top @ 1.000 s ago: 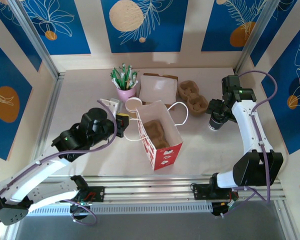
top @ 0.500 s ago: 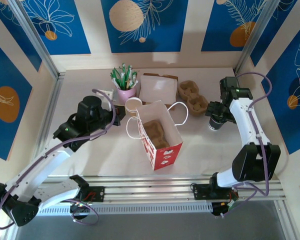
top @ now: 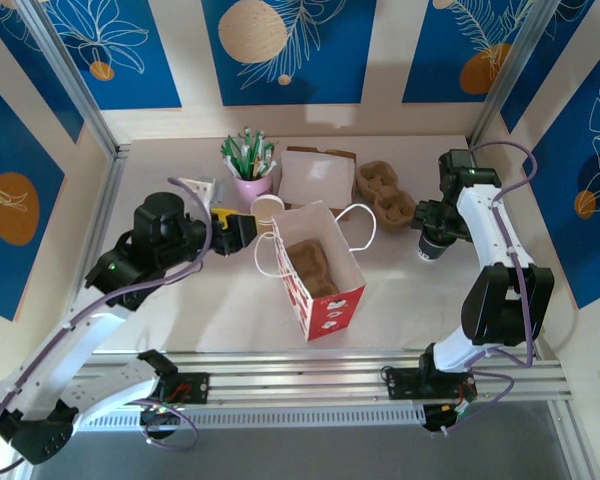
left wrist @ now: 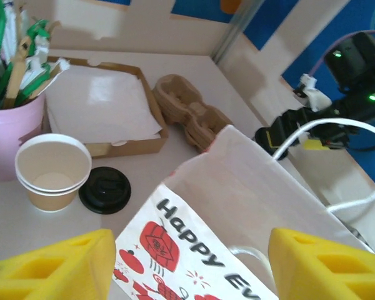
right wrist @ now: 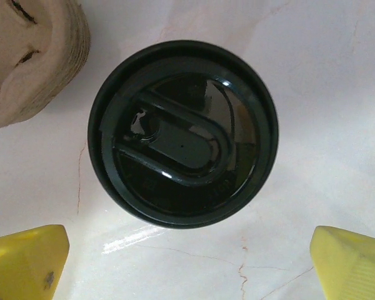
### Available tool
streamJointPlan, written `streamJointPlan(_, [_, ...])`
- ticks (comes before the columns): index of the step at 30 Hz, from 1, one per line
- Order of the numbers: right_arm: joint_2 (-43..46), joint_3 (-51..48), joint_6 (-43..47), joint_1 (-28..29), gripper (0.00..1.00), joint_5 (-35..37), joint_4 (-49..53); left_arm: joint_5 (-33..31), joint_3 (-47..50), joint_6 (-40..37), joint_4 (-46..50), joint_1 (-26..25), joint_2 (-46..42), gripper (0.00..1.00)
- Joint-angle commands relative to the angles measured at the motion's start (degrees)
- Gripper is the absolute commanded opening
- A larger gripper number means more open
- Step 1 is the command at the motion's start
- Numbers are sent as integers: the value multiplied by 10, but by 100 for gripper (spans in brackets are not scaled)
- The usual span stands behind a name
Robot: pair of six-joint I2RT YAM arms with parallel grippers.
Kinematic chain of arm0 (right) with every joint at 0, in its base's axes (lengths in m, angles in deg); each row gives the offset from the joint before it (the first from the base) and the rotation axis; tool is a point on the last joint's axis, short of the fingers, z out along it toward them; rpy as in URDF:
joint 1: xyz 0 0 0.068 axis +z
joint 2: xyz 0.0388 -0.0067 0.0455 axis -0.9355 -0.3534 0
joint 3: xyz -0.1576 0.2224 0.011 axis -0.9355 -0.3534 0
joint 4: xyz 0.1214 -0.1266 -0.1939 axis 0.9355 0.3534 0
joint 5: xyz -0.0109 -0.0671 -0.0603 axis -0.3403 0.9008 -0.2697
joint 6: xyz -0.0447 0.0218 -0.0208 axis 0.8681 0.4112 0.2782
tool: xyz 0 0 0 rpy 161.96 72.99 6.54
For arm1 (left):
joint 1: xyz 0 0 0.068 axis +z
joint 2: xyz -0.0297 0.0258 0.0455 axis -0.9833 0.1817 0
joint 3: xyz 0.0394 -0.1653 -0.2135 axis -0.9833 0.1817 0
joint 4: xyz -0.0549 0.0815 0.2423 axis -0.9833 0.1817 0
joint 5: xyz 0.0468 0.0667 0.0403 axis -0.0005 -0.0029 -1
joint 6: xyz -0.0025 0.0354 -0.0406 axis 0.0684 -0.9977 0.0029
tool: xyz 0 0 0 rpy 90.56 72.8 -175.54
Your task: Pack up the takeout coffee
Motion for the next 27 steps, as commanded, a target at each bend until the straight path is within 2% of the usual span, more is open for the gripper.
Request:
streamJointPlan(1, [-12,21,11,-4,99,-17,1,51,1,30,24,4,-23,67])
streamJointPlan(15, [-34,32,9,-4,99,-20,5,102,11,76,46,-8,-16,67])
streamJointPlan(22, [-34,32,8,0,99,-17,5,115,13,83,46,-30,-5,67])
streamJointPlan(27, [-37,32,8,7,99,-6,6,115,19,83,38,-43,4,57])
